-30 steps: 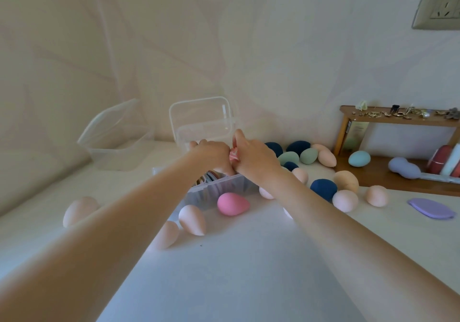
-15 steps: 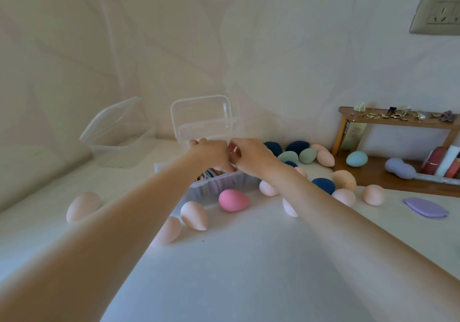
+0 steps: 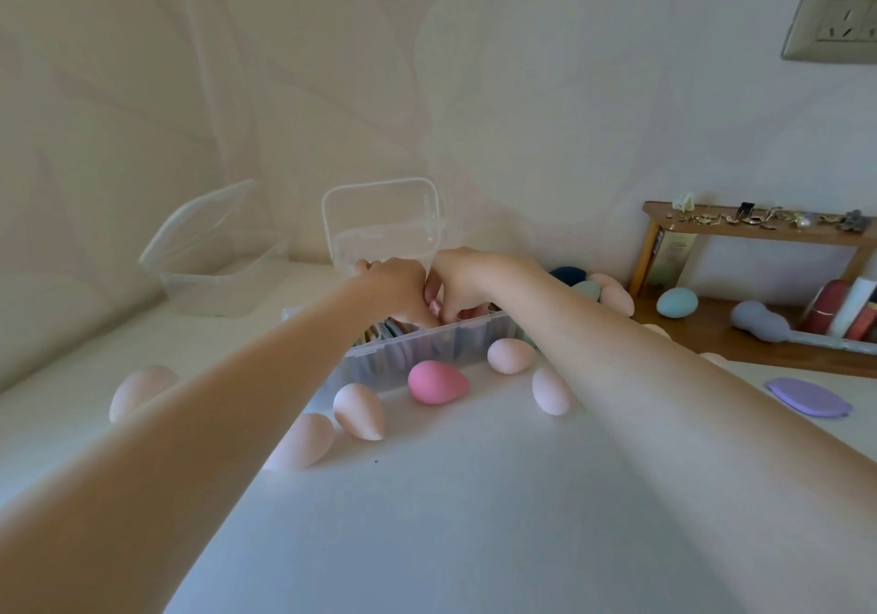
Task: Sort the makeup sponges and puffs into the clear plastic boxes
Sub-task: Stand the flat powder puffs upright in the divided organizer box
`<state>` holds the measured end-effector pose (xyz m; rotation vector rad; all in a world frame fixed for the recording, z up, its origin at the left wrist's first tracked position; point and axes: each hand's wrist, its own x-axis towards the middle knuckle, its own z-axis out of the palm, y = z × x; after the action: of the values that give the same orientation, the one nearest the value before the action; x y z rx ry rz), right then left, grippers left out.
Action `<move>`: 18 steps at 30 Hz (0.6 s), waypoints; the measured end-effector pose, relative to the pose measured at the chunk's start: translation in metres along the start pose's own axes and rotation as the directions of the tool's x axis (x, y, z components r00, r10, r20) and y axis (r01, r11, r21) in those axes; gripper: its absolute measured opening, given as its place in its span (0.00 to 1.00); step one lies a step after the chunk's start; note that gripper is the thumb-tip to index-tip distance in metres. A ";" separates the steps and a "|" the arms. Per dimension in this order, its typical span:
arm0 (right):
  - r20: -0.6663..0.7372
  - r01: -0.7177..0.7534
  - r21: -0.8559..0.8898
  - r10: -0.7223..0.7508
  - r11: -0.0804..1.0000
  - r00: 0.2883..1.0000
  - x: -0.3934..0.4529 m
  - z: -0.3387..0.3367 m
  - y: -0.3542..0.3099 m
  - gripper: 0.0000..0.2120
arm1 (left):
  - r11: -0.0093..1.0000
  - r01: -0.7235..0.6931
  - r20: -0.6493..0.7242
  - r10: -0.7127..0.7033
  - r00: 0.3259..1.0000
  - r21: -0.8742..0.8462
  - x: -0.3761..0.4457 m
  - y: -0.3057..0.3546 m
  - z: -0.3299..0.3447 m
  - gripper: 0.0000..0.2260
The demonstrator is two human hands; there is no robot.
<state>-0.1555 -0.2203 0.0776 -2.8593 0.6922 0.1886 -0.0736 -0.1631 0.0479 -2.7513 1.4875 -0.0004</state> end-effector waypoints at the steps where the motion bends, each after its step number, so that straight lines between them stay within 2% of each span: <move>1: 0.013 -0.006 -0.031 0.006 0.999 1.000 0.003 0.000 -0.002 0.18 | 1.000 -0.005 -0.004 0.005 1.000 0.002 0.000 -0.001 0.000 0.14; 8: 0.116 -0.062 -0.154 0.080 0.986 0.990 0.024 0.003 -0.003 0.14 | 0.998 -0.061 0.008 0.061 0.998 -0.005 -0.004 -0.007 0.002 0.16; 12: 0.158 -0.080 -0.180 0.109 0.980 0.981 0.026 0.001 -0.006 0.16 | 0.999 -0.028 -0.035 0.027 0.999 -0.032 -0.007 -0.007 0.005 0.16; 16: 0.220 -0.110 -0.156 0.143 0.982 0.965 0.025 -0.003 -0.008 0.22 | 0.998 -0.024 -0.115 0.018 0.993 -0.056 -0.010 -0.006 0.010 0.16; 18: 0.264 -0.137 -0.050 0.145 0.989 0.953 0.019 -0.006 -0.006 0.25 | 0.998 -0.024 -0.133 0.016 0.991 -0.059 -0.010 -0.007 0.011 0.14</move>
<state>-0.1354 -0.2251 0.0811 -2.7379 0.8414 0.5995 -0.0736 -0.1507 0.0375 -2.8350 1.5703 -0.1429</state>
